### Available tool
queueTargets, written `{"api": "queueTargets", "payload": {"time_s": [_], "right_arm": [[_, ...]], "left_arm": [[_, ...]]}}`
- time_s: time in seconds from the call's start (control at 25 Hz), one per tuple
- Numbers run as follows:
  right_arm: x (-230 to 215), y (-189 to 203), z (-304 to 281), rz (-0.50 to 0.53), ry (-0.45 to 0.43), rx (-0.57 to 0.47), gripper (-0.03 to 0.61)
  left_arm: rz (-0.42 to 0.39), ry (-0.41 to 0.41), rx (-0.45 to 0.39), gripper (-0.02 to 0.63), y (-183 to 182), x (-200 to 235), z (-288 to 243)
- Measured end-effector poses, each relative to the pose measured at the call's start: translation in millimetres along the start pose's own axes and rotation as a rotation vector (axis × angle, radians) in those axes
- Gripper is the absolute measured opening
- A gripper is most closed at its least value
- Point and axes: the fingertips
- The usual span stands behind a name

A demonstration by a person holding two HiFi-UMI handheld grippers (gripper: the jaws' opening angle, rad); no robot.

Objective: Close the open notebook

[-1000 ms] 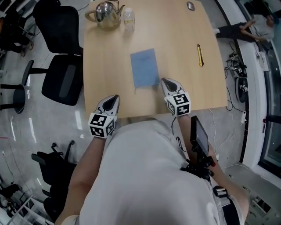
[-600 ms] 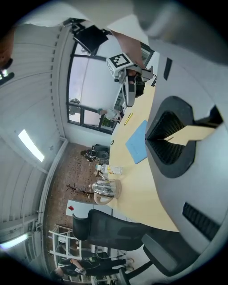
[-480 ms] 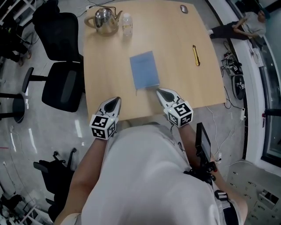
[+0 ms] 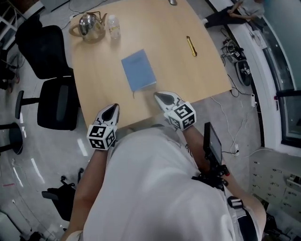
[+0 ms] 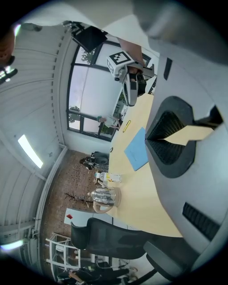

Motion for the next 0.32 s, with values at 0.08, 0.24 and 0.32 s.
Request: {"api": "queueTargets", "payload": {"time_s": [0.08, 0.24, 0.32], "right_arm": [[0, -6, -5, 0.006, -0.008, -0.006, 0.015], [-1, -8, -1, 0.020, -0.030, 0.005, 0.015], [-3, -5, 3, 0.023, -0.037, 0.013, 0.015]], "left_arm": [[-0.005, -0.010, -0.010, 0.008, -6, 4, 1], [-0.002, -0.018, -0.008, 0.008, -5, -1, -6], [0.001, -0.017, -0.004, 0.008, -1, -6, -9]]}}
Point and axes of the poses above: the fingertips, and each gripper's own axes: z backward along the fingers, x to its left, y out of its underside, and after that the axes turned 2 degrees about y, right-handed
